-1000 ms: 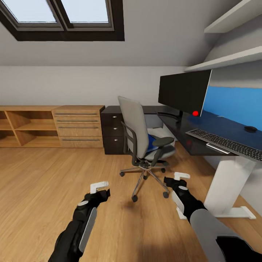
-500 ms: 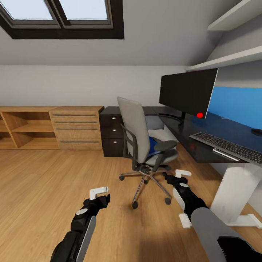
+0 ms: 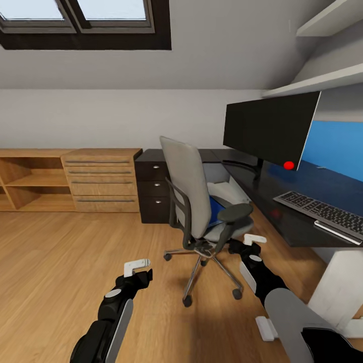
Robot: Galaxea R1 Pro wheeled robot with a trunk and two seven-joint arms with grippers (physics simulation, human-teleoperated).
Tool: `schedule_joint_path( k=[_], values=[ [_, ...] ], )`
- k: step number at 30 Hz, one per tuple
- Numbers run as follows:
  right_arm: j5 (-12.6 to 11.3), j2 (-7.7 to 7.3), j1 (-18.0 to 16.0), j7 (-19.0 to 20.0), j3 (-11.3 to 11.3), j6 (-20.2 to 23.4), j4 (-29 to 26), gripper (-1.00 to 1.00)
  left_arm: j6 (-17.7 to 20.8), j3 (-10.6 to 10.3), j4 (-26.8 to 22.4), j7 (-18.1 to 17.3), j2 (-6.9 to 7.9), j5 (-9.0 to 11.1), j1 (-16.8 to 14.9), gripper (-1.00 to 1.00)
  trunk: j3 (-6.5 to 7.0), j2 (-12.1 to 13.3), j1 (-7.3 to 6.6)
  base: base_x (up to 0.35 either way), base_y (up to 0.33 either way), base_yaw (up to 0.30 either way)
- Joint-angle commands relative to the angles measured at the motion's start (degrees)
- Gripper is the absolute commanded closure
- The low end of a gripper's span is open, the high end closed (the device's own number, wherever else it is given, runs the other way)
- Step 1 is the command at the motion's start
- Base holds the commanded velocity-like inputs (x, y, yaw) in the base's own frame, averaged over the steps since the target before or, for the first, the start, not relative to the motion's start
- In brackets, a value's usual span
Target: In the bedroom, organize the workspace by keeping the computer under the desk, ensuring the monitor is on the desk, placing the keyboard on the desk next to the monitor, placing the mouse on the desk next to the keyboard, moving the folder from the swivel chair onto the desk next to the mouse, stacking the notebook on top of the folder with the pen on top of the notebook, and positioning the swivel chair next to the desk.
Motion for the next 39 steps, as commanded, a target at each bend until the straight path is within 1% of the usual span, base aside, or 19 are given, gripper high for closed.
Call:
schedule_joint_path(
  k=[1, 2, 7, 16, 22, 28, 36, 39],
  values=[
    [-0.5, -0.12, 0.0, 0.0, -0.1, -0.3, 0.0, -1.00, 0.2, -0.1, -0.1, 0.5, 0.00, 0.6, 0.0, -1.00, -0.06, 0.0, 0.00, 0.075, 0.000, 0.000],
    [-0.5, -0.60, 0.0, 0.0, -0.1, -0.4, 0.1, -1.00, 0.2, -0.1, -0.1, 0.5, 0.00, 0.6, 0.0, -1.00, -0.06, 0.0, 0.00, 0.025, 0.000, 0.000],
    [-0.6, -0.88, 0.0, 0.0, -0.1, -0.6, 0.1, -1.00, 0.2, -0.1, -0.1, 0.5, 0.00, 0.6, 0.0, -1.00, -0.06, 0.0, 0.00, 0.006, 0.000, 0.000],
    [-0.7, -0.88, 0.0, 0.0, -0.1, -0.5, 0.1, -1.00, 0.2, -0.1, 0.5, 0.6, 0.00, 0.6, 0.0, -1.00, -0.06, 0.0, 0.00, 0.172, 0.000, 0.000],
    [-0.6, -0.83, 0.0, 0.1, -0.1, -0.5, 0.1, -1.00, 0.2, -0.1, 1.3, 0.6, 0.00, 0.6, 0.0, -1.00, -0.06, 0.0, 0.00, 0.029, 0.000, 0.000],
    [-0.6, -0.44, 0.0, 0.1, 0.0, -0.6, 0.1, -1.00, 0.2, 0.0, 1.9, 0.7, 0.00, 0.6, 0.0, -1.00, -0.06, 0.0, 0.00, 0.001, 0.000, 0.009],
    [-0.5, -0.19, 0.0, 0.0, 0.1, -0.6, 0.2, -1.00, 0.2, 0.0, 2.0, 0.7, 0.00, 0.6, 0.0, -1.00, -0.06, 0.0, 0.00, 0.000, 0.000, 0.233],
    [-0.5, 0.29, 0.0, 0.0, 0.1, -0.6, 0.2, -1.00, 0.2, 0.0, 2.1, 0.7, 0.00, 0.6, 0.0, -1.00, -0.06, 0.0, 0.00, 0.000, 0.000, 0.277]
  ],
)
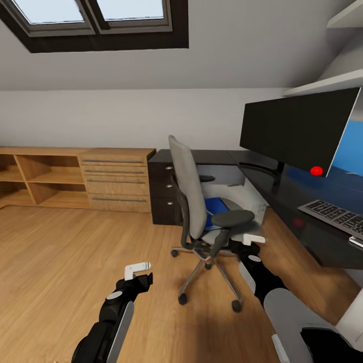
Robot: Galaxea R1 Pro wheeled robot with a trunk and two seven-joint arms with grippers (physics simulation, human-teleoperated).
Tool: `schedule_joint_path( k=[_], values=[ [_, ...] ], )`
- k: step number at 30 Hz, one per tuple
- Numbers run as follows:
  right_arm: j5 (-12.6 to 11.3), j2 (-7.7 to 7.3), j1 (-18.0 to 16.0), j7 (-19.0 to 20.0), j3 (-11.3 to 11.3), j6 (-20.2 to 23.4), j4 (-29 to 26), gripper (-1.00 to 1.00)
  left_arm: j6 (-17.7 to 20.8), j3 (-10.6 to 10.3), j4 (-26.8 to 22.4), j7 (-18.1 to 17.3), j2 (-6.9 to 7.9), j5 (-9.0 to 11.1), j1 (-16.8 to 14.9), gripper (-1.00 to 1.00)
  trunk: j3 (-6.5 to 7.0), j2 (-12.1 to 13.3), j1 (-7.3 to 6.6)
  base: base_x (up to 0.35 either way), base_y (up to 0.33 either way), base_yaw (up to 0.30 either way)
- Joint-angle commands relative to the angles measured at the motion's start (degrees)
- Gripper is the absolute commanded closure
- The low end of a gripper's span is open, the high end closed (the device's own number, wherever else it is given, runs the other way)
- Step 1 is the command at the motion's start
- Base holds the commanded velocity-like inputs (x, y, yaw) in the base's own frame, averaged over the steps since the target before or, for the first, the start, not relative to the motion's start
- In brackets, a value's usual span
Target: In the bedroom, organize the workspace by keeping the computer under the desk, ensuring the monitor is on the desk, placing the keyboard on the desk next to the monitor, placing the mouse on the desk next to the keyboard, moving the folder from the swivel chair onto the desk next to the mouse, stacking the notebook on top of the folder with the pen on top of the notebook, and positioning the swivel chair next to the desk.
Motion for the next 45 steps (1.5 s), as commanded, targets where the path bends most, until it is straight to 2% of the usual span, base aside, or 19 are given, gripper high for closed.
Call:
schedule_joint_path(
  k=[1, 13, 15, 22, 27, 30, 34, 37, 39, 40, 41, 42, 44, 45],
  values=[
    [-0.4, 0.36, 0.0, 0.0, -0.1, -0.2, 0.0, -1.00, 0.2, -0.1, 0.0, 0.5, 0.00, 0.6, 0.0, -1.00, -0.06, 0.0, -0.01, 0.000, 0.000, 0.278],
    [-0.2, 1.16, 0.0, 0.1, -0.1, -0.3, 0.4, -1.00, 0.0, 0.2, 0.8, 0.6, 0.00, 0.6, 0.0, -1.00, -0.06, 0.0, -0.01, 0.000, 0.000, 0.279],
    [-0.2, 1.16, 0.0, 0.1, -0.1, -0.3, 0.4, -1.00, -0.1, 0.9, 0.8, 0.7, 0.00, 0.6, 0.0, -1.00, -0.06, 0.0, -0.01, 0.000, 0.000, 0.279],
    [-0.2, 1.15, 0.0, 0.1, -0.1, -0.3, 0.4, -1.00, -5.0, 1.8, 1.7, 0.5, 0.00, 0.6, 0.0, -1.00, -0.06, 0.0, -0.01, 0.000, 0.000, 0.278],
    [-0.2, 1.05, 0.0, 0.1, -0.2, -0.2, 0.4, -1.00, -5.5, 1.8, 1.7, 0.4, 0.00, 0.6, 0.0, -1.00, -0.06, 0.0, -0.01, 0.000, 0.000, 0.203],
    [-0.3, 0.81, 0.0, 0.1, -0.3, -0.2, 0.3, -1.00, -5.7, 0.6, 1.5, 0.3, 0.00, 0.5, 0.0, -1.00, -0.06, 0.0, -0.01, 0.000, 0.000, 0.039],
    [-0.5, 0.52, 0.0, 0.1, -0.5, 0.0, 0.3, -1.00, -7.0, -4.5, 1.8, 0.0, 0.00, 0.4, 0.0, -1.00, -0.06, 0.0, -0.01, 0.000, 0.000, 0.007],
    [-0.7, -0.37, 0.0, 0.1, -1.7, 0.2, 0.4, -1.00, -8.8, -5.3, 1.8, -0.1, 0.00, 0.4, 0.0, -1.00, -0.06, 0.0, -0.01, 0.000, 0.000, 0.001],
    [-0.8, -1.19, 0.0, 0.2, -3.9, 0.2, 0.4, -1.00, -9.2, -5.5, 1.7, -0.1, 0.00, 0.5, 0.0, -1.00, -0.06, 0.0, -0.01, 0.000, 0.000, 0.000],
    [-0.8, -1.73, 0.0, 0.2, -6.2, 0.3, 0.5, -1.00, -9.4, -5.5, 1.4, -0.1, 0.00, 0.6, 0.0, -1.00, -0.06, 0.0, -0.01, 0.000, 0.000, 0.000],
    [-0.8, -1.96, 0.0, 0.2, -7.6, 0.4, 0.6, -1.00, -9.4, -5.5, 1.2, -0.1, 0.00, 0.6, 0.0, -1.00, -0.06, 0.0, -0.01, 0.000, 0.000, 0.000],
    [-0.9, -2.75, 0.0, 0.4, -13.9, 1.0, 0.7, -1.00, -9.5, -5.6, -0.2, 0.0, 0.00, 0.6, 0.0, -1.00, -0.06, 0.0, -0.01, 0.000, 0.000, 0.000],
    [-1.0, -3.79, 0.0, 0.6, -23.7, 2.0, 0.8, -1.00, -9.5, -5.6, -1.8, 0.2, 0.00, 0.7, 0.0, -1.00, -0.06, 0.0, -0.01, 0.000, 0.000, 0.000],
    [-1.0, -3.98, 0.0, 0.7, -26.4, 2.2, 0.8, -1.00, -9.5, -5.6, -2.0, 0.2, 0.00, 0.7, 0.0, -1.00, -0.06, 0.0, -0.01, 0.000, 0.000, 0.000]
  ],
)
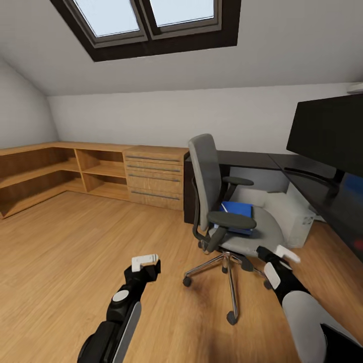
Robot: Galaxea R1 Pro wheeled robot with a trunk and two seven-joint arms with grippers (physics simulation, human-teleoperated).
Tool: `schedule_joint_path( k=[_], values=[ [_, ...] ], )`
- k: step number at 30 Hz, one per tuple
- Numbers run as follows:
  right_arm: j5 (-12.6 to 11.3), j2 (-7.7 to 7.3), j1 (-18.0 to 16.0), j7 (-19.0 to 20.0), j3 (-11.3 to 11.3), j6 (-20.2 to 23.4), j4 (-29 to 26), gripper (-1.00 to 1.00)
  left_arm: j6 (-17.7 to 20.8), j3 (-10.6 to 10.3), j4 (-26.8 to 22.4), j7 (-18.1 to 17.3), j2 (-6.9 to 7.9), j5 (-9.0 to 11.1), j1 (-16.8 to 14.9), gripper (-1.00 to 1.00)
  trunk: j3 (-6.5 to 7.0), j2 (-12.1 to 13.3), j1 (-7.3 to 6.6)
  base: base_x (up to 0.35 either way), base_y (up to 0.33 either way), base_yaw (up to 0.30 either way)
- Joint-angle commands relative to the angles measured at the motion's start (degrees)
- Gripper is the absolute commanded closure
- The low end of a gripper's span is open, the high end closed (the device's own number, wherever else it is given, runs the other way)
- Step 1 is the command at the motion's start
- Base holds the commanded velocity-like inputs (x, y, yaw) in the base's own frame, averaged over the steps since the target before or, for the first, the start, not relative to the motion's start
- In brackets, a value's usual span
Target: In the bedroom, organize the workspace by keeping the computer under the desk, ensuring the monitor is on the desk, placing the keyboard on the desk next to the monitor, placing the mouse on the desk next to the keyboard, moving the folder from the swivel chair onto the desk next to the mouse, stacking the notebook on top of the folder with the pen on top of the notebook, and positioning the swivel chair next to the desk.
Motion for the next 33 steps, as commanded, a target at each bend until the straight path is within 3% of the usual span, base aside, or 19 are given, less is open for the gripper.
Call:
schedule_joint_path(
  k=[1, 5, 7, 14, 19, 33],
  values=[
    [-0.5, -0.10, 0.0, -0.1, -2.3, 0.1, 0.0, -1.00, 0.2, -0.1, -0.2, 0.5, 0.00, 0.6, 0.0, -1.00, -0.06, 0.0, -0.01, 0.000, 0.000, 0.000],
    [-0.6, 0.00, 0.0, 0.2, -8.5, 0.1, -1.3, -1.00, 0.2, 0.0, -0.4, 0.6, 0.00, 0.5, 0.0, -1.00, -0.24, -0.4, 0.21, 0.000, 0.000, 0.000],
    [-0.9, 0.08, 0.0, 0.3, -9.4, 0.0, -2.5, -1.00, 0.2, 0.0, -0.4, 0.6, 0.00, 0.5, 0.0, -1.00, -0.60, -1.2, 0.65, 0.000, 0.000, 0.000],
    [-2.5, 0.77, 0.0, 0.1, -9.8, -0.1, -5.3, -1.00, 0.2, 0.0, -0.3, 0.6, 0.00, 0.5, 0.0, -1.00, -2.06, -2.1, 1.21, 0.000, 0.000, 0.000],
    [-2.5, 1.09, 0.0, -0.1, -10.1, -0.1, -6.5, -1.00, 0.1, 0.0, 0.1, 0.5, 0.00, 0.5, 0.0, -1.00, -2.06, -2.1, 1.21, 0.000, 0.000, 0.000],
    [-2.5, 1.04, 0.0, 0.1, -10.7, -0.2, -6.6, -1.00, 0.0, 0.1, 1.4, 0.5, 0.00, 0.4, 0.0, -1.00, -1.94, -2.1, 1.21, 0.006, 0.000, -0.240]
  ],
)
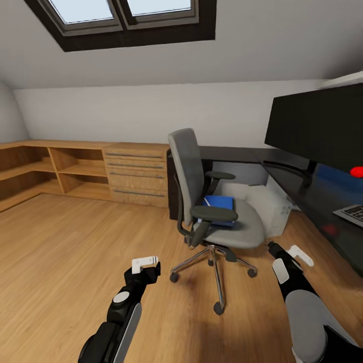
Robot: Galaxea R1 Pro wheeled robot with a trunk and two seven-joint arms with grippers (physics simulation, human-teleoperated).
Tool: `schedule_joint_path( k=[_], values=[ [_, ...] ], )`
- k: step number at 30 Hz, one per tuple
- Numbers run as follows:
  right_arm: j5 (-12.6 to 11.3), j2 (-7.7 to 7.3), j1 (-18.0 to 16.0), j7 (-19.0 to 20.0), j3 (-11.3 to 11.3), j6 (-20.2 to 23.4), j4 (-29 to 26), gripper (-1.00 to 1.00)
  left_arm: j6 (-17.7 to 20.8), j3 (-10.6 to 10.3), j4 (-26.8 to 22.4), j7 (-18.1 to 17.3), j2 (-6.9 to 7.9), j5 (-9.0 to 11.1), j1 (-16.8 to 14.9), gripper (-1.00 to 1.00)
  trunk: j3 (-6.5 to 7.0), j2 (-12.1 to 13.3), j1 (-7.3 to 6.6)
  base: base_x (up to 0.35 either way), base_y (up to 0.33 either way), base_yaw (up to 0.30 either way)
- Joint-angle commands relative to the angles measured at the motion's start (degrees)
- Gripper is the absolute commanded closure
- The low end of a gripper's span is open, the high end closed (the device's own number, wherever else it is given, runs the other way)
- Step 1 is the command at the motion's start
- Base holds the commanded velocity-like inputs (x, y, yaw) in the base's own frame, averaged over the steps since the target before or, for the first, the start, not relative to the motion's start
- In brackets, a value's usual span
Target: In the bedroom, organize the workspace by keeping the computer under the desk, ensuring the monitor is on the desk, placing the keyboard on the desk next to the monitor, placing the mouse on the desk next to the keyboard, moving the folder from the swivel chair onto the desk next to the mouse, stacking the notebook on top of the folder with the pen on top of the notebook, and positioning the swivel chair next to the desk.
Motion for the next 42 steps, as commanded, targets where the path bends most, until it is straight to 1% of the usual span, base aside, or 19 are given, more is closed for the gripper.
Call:
schedule_joint_path(
  k=[1, 8, 16, 26, 34, 42],
  values=[
    [-0.6, 0.02, 0.0, -0.1, 0.0, 0.0, 0.0, -1.00, 0.2, -0.1, -0.1, 0.5, 0.00, 0.6, 0.0, -1.00, -0.06, 0.0, -0.01, 0.084, 0.000, -0.125],
    [-0.7, 0.11, 0.0, -0.2, 0.0, 0.1, 0.1, -1.00, 0.2, 0.0, -0.1, 0.5, 0.10, 0.7, 0.0, -1.00, -0.06, 0.0, -0.01, 0.245, 0.000, -0.030],
    [-0.7, 0.01, 0.0, 0.0, 0.0, 0.1, 0.1, -1.00, 0.2, 0.0, -0.1, 0.5, 0.15, 0.6, 0.0, -1.00, -0.06, 0.0, -0.01, 0.083, 0.000, -0.002],
    [-0.6, -0.10, 0.0, -0.1, 0.0, 0.1, 0.1, -1.00, 0.2, 0.0, -0.1, 0.5, 0.15, 0.6, 0.0, -1.00, -0.06, 0.0, -0.01, 0.275, 0.000, 0.000],
    [-0.7, -0.06, 0.0, -0.1, 0.0, 0.1, 0.1, -1.00, 0.2, 0.0, -0.1, 0.6, 0.44, 0.6, 0.0, -1.00, -0.06, 0.0, -0.01, 0.281, 0.000, 0.000],
    [-0.7, 0.06, 0.0, -0.1, 0.0, 0.1, 0.1, -1.00, 0.2, 0.0, -0.1, 0.6, 0.50, 0.6, 0.0, -1.00, -0.06, 0.0, -0.01, 0.040, 0.000, 0.051]
  ],
)
